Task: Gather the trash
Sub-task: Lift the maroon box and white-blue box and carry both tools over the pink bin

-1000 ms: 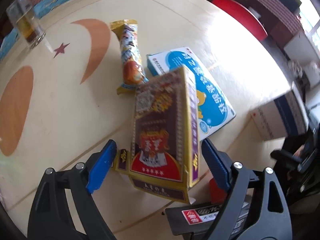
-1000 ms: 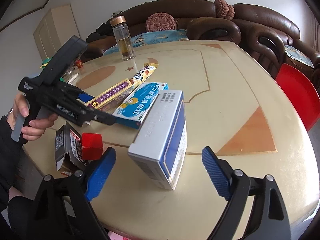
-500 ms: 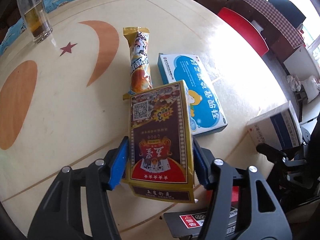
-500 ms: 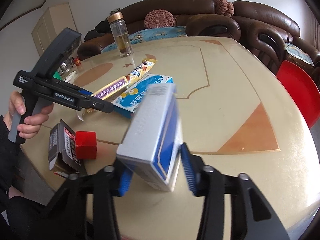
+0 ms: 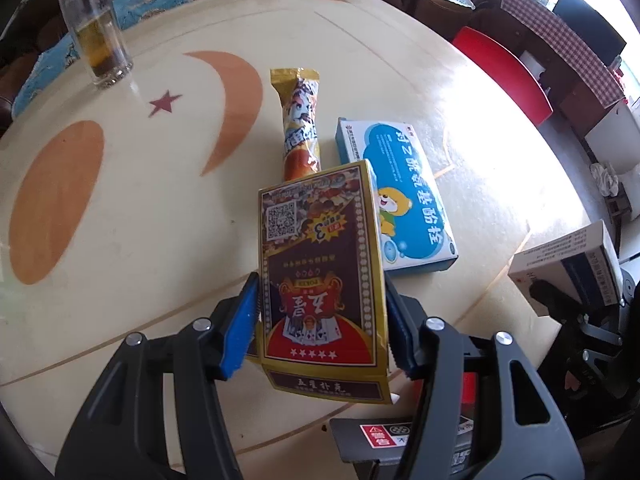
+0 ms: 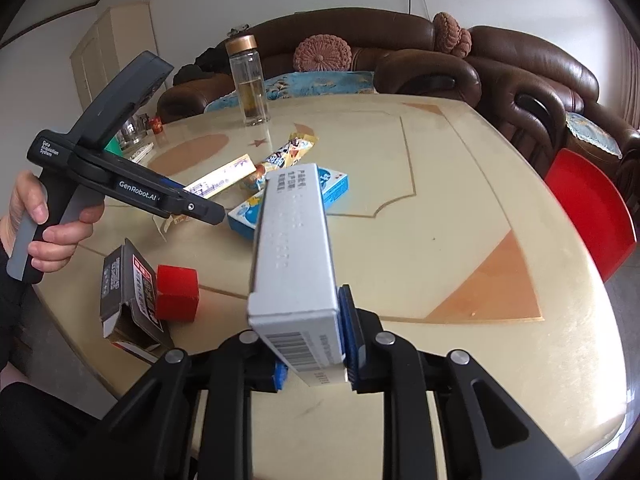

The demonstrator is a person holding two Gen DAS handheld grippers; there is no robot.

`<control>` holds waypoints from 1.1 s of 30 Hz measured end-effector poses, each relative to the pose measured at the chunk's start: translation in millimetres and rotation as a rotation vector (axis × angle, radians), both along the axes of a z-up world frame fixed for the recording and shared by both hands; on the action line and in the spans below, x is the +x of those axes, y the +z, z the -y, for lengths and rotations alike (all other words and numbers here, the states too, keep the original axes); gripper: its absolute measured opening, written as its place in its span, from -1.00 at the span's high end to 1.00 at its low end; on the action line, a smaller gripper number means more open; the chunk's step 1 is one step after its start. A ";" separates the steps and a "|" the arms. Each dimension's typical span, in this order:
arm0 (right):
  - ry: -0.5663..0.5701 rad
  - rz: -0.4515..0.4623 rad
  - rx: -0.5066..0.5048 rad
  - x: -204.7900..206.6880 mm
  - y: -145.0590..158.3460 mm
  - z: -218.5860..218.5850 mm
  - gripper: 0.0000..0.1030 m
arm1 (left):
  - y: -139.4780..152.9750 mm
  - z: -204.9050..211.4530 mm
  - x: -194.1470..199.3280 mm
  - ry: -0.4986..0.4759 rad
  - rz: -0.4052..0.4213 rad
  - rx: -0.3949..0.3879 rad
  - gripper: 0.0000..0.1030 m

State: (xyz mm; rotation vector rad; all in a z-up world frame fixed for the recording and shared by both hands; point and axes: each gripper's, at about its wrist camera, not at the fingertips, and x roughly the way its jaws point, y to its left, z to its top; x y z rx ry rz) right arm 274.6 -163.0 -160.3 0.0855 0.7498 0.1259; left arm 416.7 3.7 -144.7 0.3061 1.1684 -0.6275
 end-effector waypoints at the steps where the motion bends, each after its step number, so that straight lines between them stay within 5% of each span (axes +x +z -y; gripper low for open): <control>1: 0.002 -0.001 0.004 -1.3 0.5 0.6 0.58 | 1.5 0.2 -0.9 0.004 0.010 0.003 -0.10; 14: -0.012 0.026 0.024 -10.0 23.6 6.2 0.58 | 40.5 0.1 -29.1 -0.001 0.080 0.019 -0.10; 33: -0.006 0.161 0.008 -65.9 101.5 -1.2 0.58 | 105.0 -12.3 -134.3 -0.015 0.168 -0.017 -0.10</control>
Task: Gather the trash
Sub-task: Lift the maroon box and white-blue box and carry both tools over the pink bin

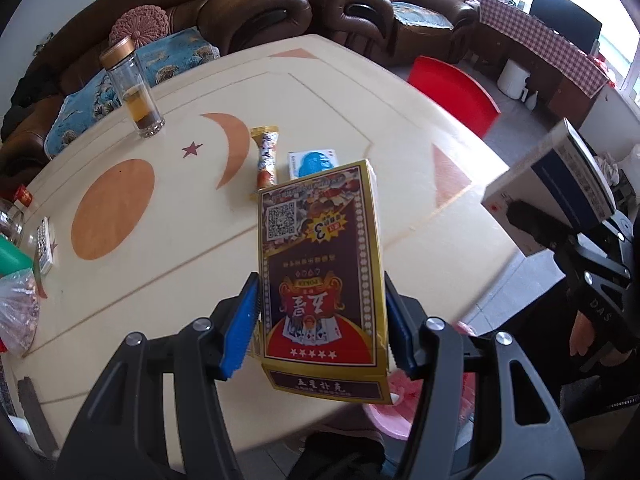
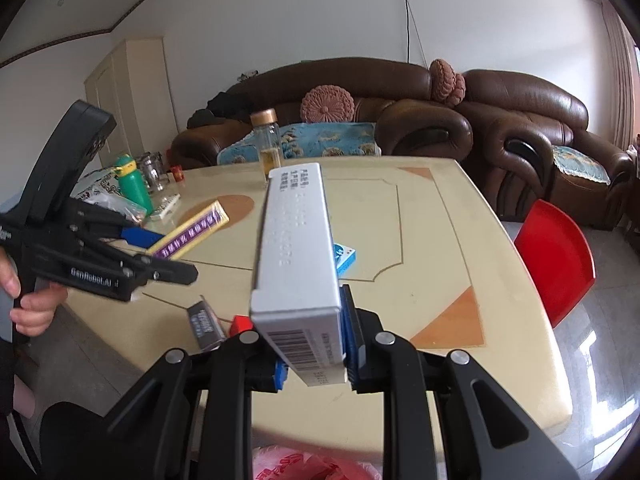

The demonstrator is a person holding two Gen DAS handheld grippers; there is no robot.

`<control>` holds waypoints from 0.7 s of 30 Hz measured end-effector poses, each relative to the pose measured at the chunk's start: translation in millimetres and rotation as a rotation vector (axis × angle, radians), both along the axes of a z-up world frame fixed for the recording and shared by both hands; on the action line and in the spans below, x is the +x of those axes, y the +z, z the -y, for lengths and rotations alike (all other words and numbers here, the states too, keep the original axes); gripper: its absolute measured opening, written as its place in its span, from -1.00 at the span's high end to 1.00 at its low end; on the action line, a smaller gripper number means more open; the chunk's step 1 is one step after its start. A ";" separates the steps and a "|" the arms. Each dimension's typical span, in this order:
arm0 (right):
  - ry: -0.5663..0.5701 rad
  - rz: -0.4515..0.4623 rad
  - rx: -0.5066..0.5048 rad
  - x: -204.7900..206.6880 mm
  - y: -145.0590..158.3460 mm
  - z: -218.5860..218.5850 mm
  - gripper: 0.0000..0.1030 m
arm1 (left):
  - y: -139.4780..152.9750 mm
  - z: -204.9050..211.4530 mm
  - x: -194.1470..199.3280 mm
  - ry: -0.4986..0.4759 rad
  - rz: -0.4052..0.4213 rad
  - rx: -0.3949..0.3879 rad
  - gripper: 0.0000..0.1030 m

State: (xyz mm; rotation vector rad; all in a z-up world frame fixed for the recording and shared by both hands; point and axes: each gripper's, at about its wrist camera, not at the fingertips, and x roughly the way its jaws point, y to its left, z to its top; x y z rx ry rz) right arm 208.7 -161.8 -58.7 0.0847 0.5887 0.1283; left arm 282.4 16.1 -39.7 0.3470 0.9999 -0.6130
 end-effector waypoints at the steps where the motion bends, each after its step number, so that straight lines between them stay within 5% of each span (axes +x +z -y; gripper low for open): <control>1: -0.001 0.010 0.000 -6.4 5.5 -1.1 0.58 | 1.9 0.2 -6.9 -0.002 0.002 0.001 -0.10; 21: 0.010 0.037 -0.015 -103.7 39.0 -2.8 0.58 | 3.8 -10.2 -129.4 0.018 0.008 -0.035 -0.10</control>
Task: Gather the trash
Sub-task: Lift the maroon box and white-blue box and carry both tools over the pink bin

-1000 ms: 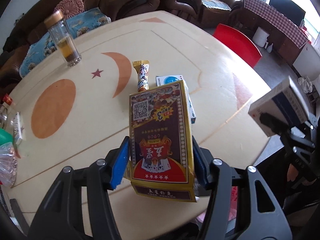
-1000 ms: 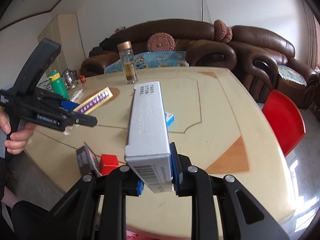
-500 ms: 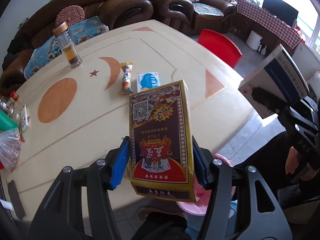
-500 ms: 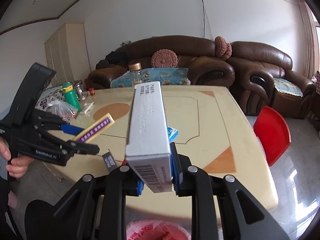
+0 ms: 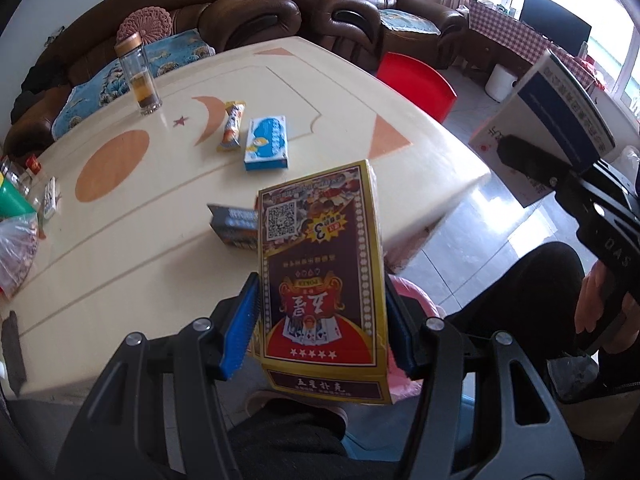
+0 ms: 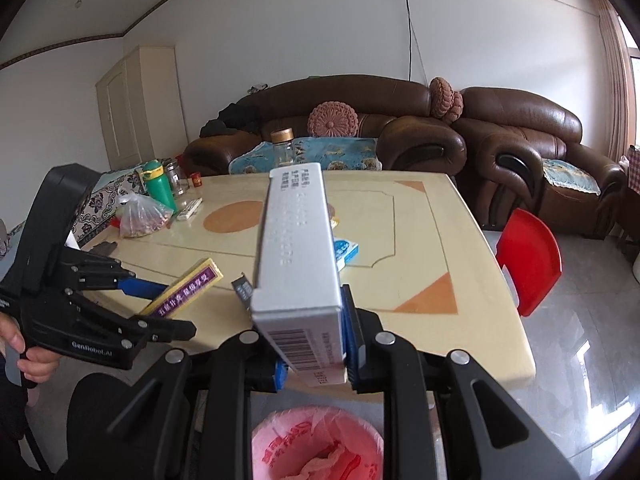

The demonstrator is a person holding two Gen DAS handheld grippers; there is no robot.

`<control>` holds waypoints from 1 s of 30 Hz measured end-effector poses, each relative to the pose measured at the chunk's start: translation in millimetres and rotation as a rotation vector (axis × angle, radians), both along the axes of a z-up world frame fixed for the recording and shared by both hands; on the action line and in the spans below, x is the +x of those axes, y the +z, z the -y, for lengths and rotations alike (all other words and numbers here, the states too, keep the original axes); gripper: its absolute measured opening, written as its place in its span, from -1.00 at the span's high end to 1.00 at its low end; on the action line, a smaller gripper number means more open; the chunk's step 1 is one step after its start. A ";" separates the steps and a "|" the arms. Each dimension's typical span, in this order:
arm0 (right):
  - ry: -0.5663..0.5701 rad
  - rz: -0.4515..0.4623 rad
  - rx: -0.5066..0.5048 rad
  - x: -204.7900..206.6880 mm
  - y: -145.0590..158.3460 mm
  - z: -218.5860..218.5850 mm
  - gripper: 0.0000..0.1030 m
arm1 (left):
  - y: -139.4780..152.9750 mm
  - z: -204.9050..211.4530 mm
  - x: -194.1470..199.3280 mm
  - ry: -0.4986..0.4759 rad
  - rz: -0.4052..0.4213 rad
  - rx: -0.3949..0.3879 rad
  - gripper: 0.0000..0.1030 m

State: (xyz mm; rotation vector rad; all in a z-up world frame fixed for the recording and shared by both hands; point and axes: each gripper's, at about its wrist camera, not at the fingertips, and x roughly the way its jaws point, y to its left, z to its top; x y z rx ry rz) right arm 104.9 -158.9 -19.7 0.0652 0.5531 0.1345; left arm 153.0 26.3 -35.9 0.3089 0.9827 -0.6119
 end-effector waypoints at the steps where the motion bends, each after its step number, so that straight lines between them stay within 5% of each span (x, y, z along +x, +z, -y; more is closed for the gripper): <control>1: 0.000 -0.001 0.000 -2.7 -0.1 -0.3 0.58 | -1.5 0.2 -4.3 0.000 0.001 0.004 -0.10; 15: 0.012 -0.100 0.006 -30.7 -40.6 -4.9 0.58 | -53.9 15.5 -43.8 -0.016 -0.081 0.022 -0.10; 30: 0.035 -0.332 -0.007 -28.0 -143.8 -5.2 0.58 | -139.9 40.8 -49.0 -0.035 -0.241 0.065 -0.11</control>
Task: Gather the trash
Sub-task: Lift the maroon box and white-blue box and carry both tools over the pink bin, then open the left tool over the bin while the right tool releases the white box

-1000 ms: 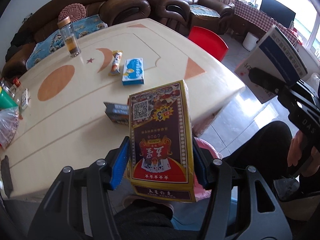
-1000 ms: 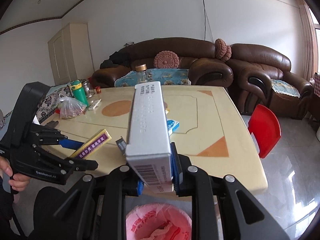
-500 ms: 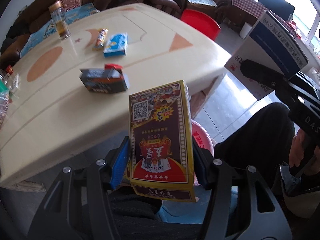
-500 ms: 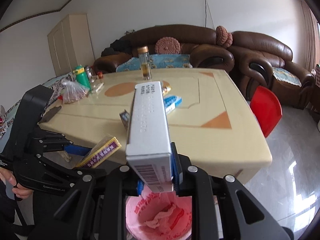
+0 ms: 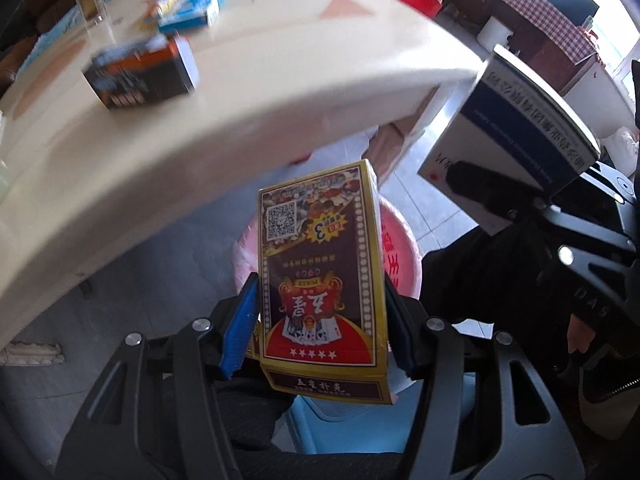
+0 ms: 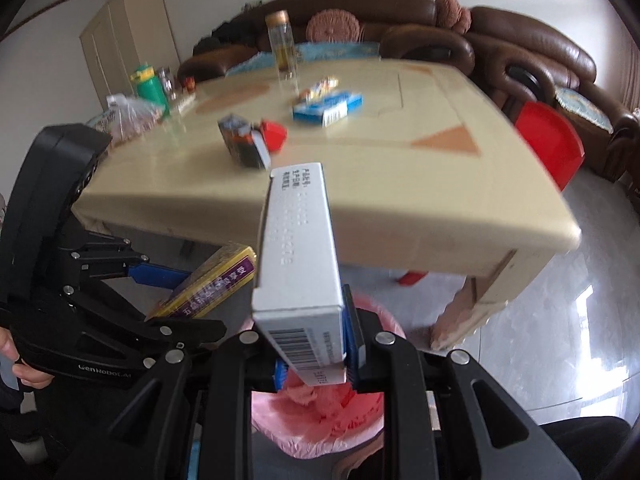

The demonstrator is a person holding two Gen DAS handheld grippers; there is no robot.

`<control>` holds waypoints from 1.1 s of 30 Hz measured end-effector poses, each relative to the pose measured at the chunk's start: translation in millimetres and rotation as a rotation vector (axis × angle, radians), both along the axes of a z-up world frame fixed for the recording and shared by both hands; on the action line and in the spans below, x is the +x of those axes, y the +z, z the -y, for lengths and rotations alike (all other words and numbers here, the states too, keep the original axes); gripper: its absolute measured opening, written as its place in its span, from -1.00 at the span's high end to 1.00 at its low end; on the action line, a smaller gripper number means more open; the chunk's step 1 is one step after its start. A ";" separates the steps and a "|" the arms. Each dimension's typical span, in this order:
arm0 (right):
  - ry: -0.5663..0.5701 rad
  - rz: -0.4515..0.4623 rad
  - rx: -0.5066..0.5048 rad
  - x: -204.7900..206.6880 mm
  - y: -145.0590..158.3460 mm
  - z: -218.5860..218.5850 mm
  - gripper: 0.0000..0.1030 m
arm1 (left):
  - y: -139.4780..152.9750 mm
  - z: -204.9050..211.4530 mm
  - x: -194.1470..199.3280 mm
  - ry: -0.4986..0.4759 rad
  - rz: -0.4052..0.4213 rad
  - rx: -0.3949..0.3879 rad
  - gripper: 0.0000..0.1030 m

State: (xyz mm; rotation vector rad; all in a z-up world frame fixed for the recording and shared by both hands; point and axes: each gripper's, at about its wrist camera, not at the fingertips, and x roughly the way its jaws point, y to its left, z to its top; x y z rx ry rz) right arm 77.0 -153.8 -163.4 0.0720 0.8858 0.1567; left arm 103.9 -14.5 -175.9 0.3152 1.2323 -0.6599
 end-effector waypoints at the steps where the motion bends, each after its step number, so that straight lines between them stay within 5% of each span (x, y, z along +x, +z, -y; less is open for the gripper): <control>1: 0.003 -0.013 0.002 1.2 -5.5 -0.3 0.58 | -7.2 1.7 0.3 -0.001 -0.013 0.006 -0.11; 12: 0.026 -0.194 -0.002 26.1 -80.5 0.8 0.58 | -86.9 7.6 18.2 0.033 -0.175 0.081 -0.10; 33: 0.080 -0.464 -0.025 60.6 -187.0 -0.3 0.58 | -177.0 18.3 57.5 0.091 -0.392 0.151 -0.11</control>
